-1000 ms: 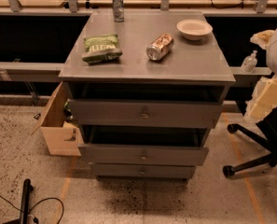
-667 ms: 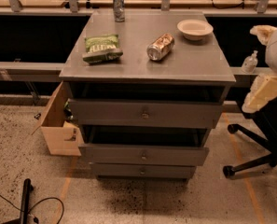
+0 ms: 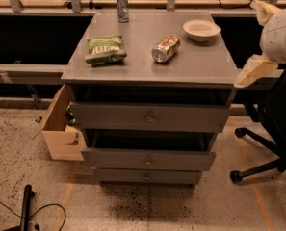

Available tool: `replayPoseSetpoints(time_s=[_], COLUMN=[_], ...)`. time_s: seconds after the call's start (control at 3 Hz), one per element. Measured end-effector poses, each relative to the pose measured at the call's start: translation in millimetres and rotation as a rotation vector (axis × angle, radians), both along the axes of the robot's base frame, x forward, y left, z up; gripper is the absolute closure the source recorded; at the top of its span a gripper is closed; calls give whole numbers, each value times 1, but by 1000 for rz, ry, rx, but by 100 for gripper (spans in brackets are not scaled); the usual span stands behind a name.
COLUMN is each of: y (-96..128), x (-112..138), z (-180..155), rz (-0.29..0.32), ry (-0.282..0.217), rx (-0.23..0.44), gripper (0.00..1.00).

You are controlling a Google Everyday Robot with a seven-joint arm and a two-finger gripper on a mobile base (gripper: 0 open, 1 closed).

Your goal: Move paper bowl near redbull can

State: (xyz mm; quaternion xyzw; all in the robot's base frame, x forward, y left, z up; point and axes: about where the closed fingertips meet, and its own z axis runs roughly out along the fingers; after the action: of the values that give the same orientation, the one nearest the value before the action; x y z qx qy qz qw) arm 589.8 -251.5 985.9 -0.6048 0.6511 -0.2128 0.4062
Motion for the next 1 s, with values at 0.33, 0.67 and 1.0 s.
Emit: replayPoseSetpoints(time_s=[0.33,0.67,1.0], y=[-8,-18,-18], x=[52,96,102], z=[3,3,15], rz=[-6,-49,-56], ry=[-113,-213,-259], rx=[33,27,23], gripper=[0,0,0])
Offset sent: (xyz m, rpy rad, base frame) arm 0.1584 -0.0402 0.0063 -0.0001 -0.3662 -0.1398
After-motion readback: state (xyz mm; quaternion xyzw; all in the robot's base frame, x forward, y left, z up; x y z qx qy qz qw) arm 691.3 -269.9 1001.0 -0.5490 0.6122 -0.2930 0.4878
